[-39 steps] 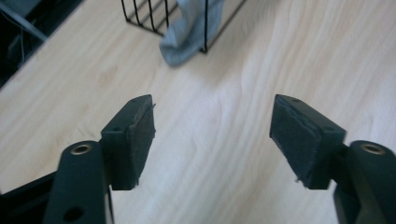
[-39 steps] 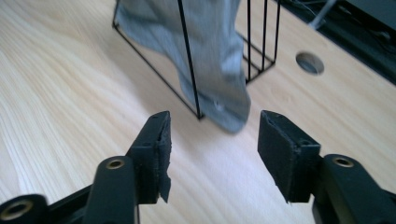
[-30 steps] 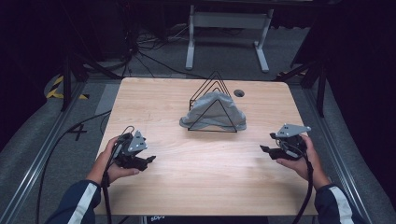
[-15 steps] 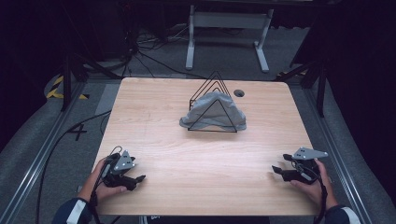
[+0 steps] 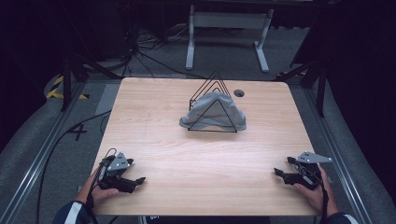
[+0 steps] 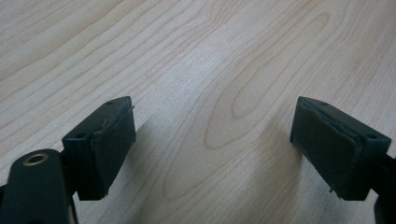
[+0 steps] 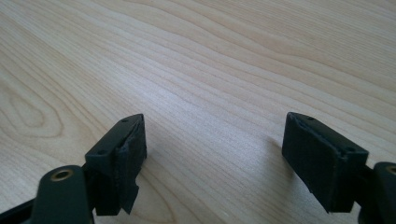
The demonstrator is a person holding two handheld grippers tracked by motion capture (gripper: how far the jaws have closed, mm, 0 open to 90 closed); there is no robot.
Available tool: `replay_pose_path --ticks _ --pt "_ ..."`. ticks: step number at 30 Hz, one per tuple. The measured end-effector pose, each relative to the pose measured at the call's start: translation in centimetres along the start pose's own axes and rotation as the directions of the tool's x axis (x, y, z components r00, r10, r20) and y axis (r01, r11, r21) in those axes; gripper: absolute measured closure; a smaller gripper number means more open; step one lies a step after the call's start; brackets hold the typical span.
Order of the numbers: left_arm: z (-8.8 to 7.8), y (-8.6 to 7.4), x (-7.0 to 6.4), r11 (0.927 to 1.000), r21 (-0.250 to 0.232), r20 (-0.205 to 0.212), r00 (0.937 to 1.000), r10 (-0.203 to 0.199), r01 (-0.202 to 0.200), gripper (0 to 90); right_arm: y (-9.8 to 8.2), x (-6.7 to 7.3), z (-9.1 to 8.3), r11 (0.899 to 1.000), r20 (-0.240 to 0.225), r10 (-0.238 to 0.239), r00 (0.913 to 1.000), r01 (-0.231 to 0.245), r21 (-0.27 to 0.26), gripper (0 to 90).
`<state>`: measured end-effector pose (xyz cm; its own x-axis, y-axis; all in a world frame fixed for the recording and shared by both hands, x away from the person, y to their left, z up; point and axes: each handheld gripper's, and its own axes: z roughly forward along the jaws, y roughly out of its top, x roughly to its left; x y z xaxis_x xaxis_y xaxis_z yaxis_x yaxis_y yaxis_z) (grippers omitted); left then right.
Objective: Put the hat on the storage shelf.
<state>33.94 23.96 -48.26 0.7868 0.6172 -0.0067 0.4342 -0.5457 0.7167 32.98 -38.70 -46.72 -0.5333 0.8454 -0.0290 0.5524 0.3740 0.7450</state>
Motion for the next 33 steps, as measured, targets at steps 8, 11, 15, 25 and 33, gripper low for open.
replay_pose_path --ticks 8,11,15,25,33 --pt "0.07 0.04 -0.03 0.9999 0.002 0.004 0.9999 -0.010 0.010 13.7 0.03 0.11 0.05 1.000 0.014 0.007 0.9999 -0.007 0.001 21.7" --pt "0.08 0.04 -0.03 0.9999 0.001 0.005 0.9999 -0.010 0.010 13.7 0.01 0.06 0.08 1.000 0.012 0.006 0.9999 -0.005 -0.002 21.7" --pt "0.08 0.04 -0.03 0.9999 0.002 0.005 0.9999 -0.010 0.010 13.7 0.00 0.05 0.07 1.000 0.012 0.006 0.9999 -0.006 -0.001 21.7" --pt "0.06 0.05 0.01 1.0000 0.005 0.006 1.0000 -0.007 0.007 13.6 0.07 0.04 0.10 1.000 0.019 0.020 0.9996 -0.020 0.000 21.7" --pt "0.07 0.06 0.03 1.0000 0.005 0.005 1.0000 -0.006 0.006 13.4 0.06 0.01 0.09 1.000 0.021 0.017 0.9996 -0.017 0.001 21.7"
